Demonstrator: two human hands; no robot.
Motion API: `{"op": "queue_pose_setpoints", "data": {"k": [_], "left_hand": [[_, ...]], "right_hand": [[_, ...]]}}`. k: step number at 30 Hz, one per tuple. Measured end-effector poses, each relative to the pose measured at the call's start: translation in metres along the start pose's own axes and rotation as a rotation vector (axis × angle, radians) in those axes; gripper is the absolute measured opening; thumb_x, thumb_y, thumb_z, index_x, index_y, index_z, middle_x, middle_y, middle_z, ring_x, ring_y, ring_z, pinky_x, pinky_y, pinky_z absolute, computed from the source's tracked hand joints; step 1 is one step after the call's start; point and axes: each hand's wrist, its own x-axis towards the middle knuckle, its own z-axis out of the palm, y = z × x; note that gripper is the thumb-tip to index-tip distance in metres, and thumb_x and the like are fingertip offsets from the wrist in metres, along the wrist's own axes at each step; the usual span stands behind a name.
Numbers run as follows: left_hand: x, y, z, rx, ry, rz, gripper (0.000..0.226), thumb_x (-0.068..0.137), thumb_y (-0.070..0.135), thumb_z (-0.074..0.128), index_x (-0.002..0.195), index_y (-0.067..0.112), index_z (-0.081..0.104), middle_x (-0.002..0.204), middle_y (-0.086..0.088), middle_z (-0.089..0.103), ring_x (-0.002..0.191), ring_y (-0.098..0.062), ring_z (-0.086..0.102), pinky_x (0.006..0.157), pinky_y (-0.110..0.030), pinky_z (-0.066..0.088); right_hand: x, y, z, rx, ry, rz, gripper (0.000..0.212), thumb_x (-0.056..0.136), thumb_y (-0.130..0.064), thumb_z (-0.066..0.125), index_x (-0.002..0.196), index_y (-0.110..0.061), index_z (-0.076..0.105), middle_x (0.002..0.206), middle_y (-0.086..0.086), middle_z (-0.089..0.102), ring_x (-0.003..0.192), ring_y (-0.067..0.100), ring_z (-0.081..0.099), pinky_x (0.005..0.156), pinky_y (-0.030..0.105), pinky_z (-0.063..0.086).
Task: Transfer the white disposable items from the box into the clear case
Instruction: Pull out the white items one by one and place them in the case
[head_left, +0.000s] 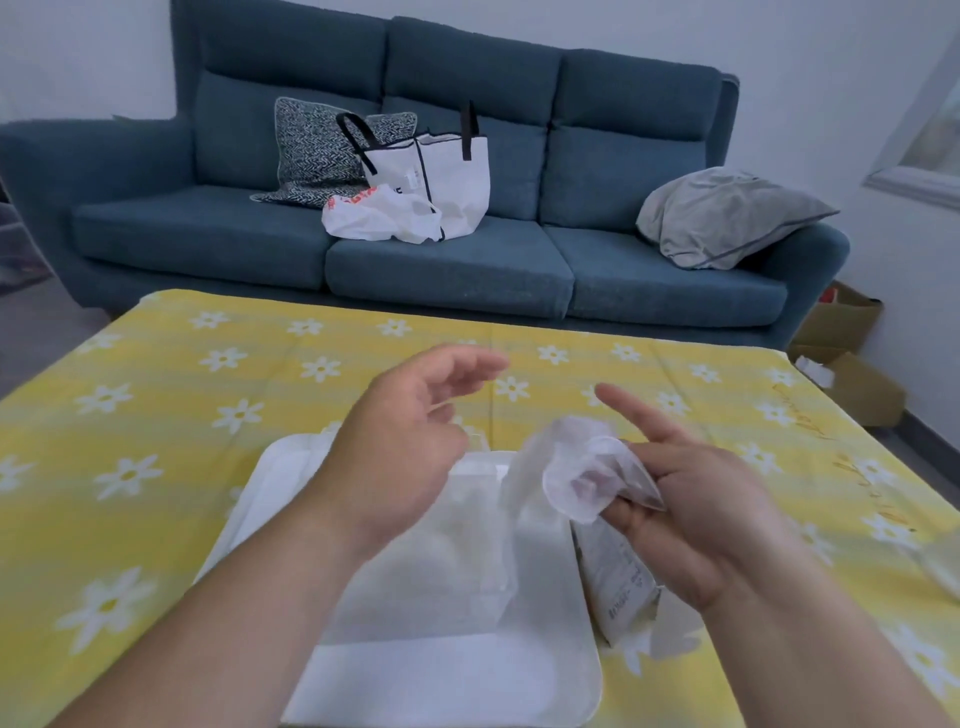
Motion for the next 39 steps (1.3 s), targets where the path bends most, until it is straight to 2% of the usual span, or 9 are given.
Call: {"op": "queue_pose_setpoints", "data": {"k": [3, 8, 13, 17, 19, 22, 25, 27, 39], "left_hand": [[-0.008, 0.013, 0.001, 0.255, -0.328, 0.203, 0.074, 0.069, -0.009, 0.069, 0.121, 0.044, 0.064, 0.125, 0.023, 0.057, 0.125, 0.004, 0.051, 0.102, -0.008, 0.036], [-0.008, 0.011, 0.009, 0.207, -0.112, 0.216, 0.023, 0.077, 0.006, 0.079, 0.088, 0.026, 0.073, 0.089, 0.011, 0.069, 0.083, -0.003, 0.066, 0.072, -0.015, 0.048], [0.0, 0.012, 0.001, 0.111, 0.008, 0.16, 0.019, 0.088, 0.005, 0.07, 0.08, 0.021, 0.067, 0.071, 0.008, 0.065, 0.063, -0.01, 0.057, 0.06, -0.018, 0.045], [0.0, 0.018, 0.0, -0.033, 0.009, 0.054, 0.018, 0.094, 0.003, 0.062, 0.082, 0.017, 0.063, 0.072, 0.002, 0.063, 0.06, -0.012, 0.054, 0.051, -0.022, 0.044], [-0.002, 0.021, 0.001, -0.163, -0.045, -0.056, 0.02, 0.096, 0.001, 0.058, 0.081, 0.015, 0.06, 0.067, -0.001, 0.061, 0.053, -0.01, 0.05, 0.044, -0.018, 0.039], [-0.004, 0.023, 0.003, -0.236, -0.119, -0.169, 0.019, 0.096, 0.003, 0.057, 0.082, 0.014, 0.059, 0.061, 0.002, 0.059, 0.046, -0.009, 0.047, 0.039, -0.016, 0.034], [-0.003, 0.017, 0.001, -0.154, -0.112, -0.182, 0.014, 0.092, 0.004, 0.064, 0.082, 0.013, 0.063, 0.064, -0.003, 0.061, 0.05, -0.012, 0.05, 0.042, -0.018, 0.038], [-0.001, 0.015, -0.003, -0.13, -0.095, -0.192, 0.01, 0.089, 0.005, 0.069, 0.084, 0.013, 0.066, 0.069, -0.007, 0.062, 0.055, -0.014, 0.054, 0.047, -0.022, 0.043], [0.007, 0.009, -0.018, -0.569, 0.127, -0.443, 0.02, 0.089, -0.002, 0.065, 0.103, 0.012, 0.064, 0.066, 0.001, 0.057, 0.049, -0.009, 0.05, 0.045, -0.016, 0.046]], "right_hand": [[0.001, 0.002, 0.003, 0.071, -0.101, 0.061, 0.028, 0.092, 0.003, 0.049, 0.112, 0.009, 0.068, 0.11, 0.031, 0.07, 0.08, 0.035, 0.071, 0.062, 0.036, 0.063], [0.004, 0.004, 0.005, 0.121, -0.216, 0.16, 0.056, 0.096, -0.029, 0.047, 0.123, 0.02, 0.055, 0.126, 0.038, 0.059, 0.098, 0.041, 0.067, 0.069, 0.04, 0.063], [0.0, 0.004, 0.004, -0.161, -0.274, 0.17, 0.046, 0.095, -0.026, 0.041, 0.106, 0.01, 0.068, 0.09, 0.028, 0.069, 0.062, 0.037, 0.067, 0.052, 0.035, 0.055], [-0.004, 0.005, 0.003, -0.493, -0.218, -0.131, 0.022, 0.063, -0.008, 0.048, 0.055, -0.018, 0.066, 0.061, 0.008, 0.04, 0.052, 0.021, 0.028, 0.051, 0.036, 0.015], [-0.006, 0.008, 0.004, -0.603, -0.358, -0.292, 0.034, 0.058, -0.002, 0.049, 0.064, -0.022, 0.075, 0.064, 0.007, 0.056, 0.061, 0.031, 0.043, 0.056, 0.036, 0.035], [-0.005, 0.012, 0.002, -0.533, -0.533, -0.356, 0.035, 0.072, 0.001, 0.065, 0.105, -0.008, 0.075, 0.108, 0.013, 0.075, 0.1, 0.03, 0.07, 0.084, 0.035, 0.056], [-0.003, 0.017, 0.006, -0.505, -0.422, -0.399, 0.012, 0.083, -0.008, 0.07, 0.09, 0.0, 0.073, 0.088, 0.014, 0.075, 0.081, 0.026, 0.07, 0.075, 0.033, 0.055], [0.0, 0.018, 0.007, -0.472, -0.316, -0.364, 0.02, 0.092, -0.011, 0.065, 0.085, 0.008, 0.068, 0.074, 0.018, 0.069, 0.067, 0.024, 0.063, 0.063, 0.031, 0.051], [-0.005, 0.012, 0.008, -0.354, -0.235, -0.219, 0.034, 0.1, -0.01, 0.05, 0.085, -0.005, 0.079, 0.082, 0.02, 0.074, 0.069, 0.024, 0.067, 0.058, 0.027, 0.054]]}}
